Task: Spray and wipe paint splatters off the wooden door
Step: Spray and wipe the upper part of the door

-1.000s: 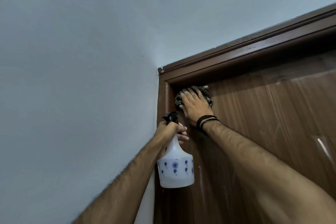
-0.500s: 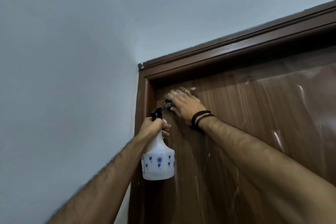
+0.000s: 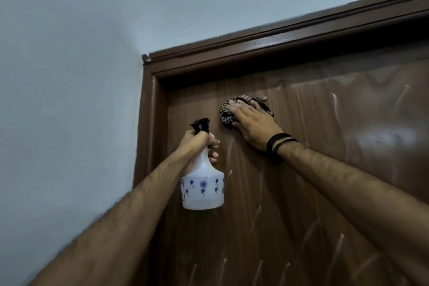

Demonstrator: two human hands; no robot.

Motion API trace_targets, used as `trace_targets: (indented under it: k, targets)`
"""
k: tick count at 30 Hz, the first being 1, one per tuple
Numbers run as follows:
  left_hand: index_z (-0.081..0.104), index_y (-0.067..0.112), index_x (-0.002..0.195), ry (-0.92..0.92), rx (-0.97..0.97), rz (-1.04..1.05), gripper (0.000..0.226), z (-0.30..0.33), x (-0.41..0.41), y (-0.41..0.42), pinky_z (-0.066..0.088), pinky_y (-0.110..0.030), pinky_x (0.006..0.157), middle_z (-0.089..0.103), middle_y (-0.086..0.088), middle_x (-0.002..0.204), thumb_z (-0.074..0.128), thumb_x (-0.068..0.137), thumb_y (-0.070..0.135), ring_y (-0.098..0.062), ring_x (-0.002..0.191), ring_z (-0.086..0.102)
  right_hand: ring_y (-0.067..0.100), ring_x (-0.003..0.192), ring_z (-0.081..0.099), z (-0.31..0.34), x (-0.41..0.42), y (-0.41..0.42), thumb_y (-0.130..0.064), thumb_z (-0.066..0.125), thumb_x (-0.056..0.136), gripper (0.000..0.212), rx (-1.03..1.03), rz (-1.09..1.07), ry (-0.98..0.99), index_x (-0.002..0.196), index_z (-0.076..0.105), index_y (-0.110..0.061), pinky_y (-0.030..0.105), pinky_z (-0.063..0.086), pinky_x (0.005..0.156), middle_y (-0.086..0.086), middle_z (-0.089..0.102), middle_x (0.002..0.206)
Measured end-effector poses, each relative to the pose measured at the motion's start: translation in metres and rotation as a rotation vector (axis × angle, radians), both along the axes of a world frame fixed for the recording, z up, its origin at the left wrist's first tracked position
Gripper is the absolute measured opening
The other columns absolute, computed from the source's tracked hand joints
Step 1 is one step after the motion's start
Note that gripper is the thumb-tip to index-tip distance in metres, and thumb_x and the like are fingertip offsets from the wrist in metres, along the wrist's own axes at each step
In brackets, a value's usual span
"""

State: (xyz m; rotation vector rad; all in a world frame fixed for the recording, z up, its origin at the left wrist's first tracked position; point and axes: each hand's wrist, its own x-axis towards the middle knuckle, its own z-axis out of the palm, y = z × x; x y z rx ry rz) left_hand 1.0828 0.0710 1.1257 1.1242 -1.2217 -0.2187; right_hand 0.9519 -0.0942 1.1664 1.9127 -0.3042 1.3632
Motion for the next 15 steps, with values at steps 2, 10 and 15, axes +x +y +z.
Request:
trace_targets:
  k: [2,10,15]
  targets:
    - [0.06,0.003,0.092,0.0,0.018,-0.035,0.01,-0.003,-0.013,-0.007,0.051,-0.03,0.051,0.06,-0.015,0.079,0.06,0.085,-0.005,-0.019,0.051,0.056,0.02,0.148,0.027,-0.002,-0.011,0.0,-0.023,0.044,0.104,0.049,0.035,0.027,-0.093,0.151,0.035,-0.015,0.04,0.011,0.122,0.003,0.034,0.159]
    - [0.059,0.005,0.091,-0.044,0.045,-0.25,0.01,-0.008,-0.061,-0.027,0.047,-0.026,0.048,0.061,-0.014,0.086,0.059,0.086,-0.004,-0.016,0.05,0.055,0.028,0.14,0.036,-0.007,-0.078,0.012,-0.023,0.046,0.103,0.05,0.246,0.28,-0.671,0.152,0.034,-0.018,0.044,0.029,0.115,0.002,0.036,0.157]
    - [0.059,0.005,0.09,-0.01,0.053,-0.363,0.013,-0.013,-0.089,-0.046,0.045,-0.026,0.047,0.064,-0.014,0.087,0.062,0.083,-0.005,-0.016,0.048,0.059,0.027,0.143,0.032,-0.014,-0.137,0.001,-0.025,0.045,0.104,0.05,0.264,0.182,-0.73,0.152,0.034,-0.02,0.047,0.029,0.117,-0.003,0.034,0.158]
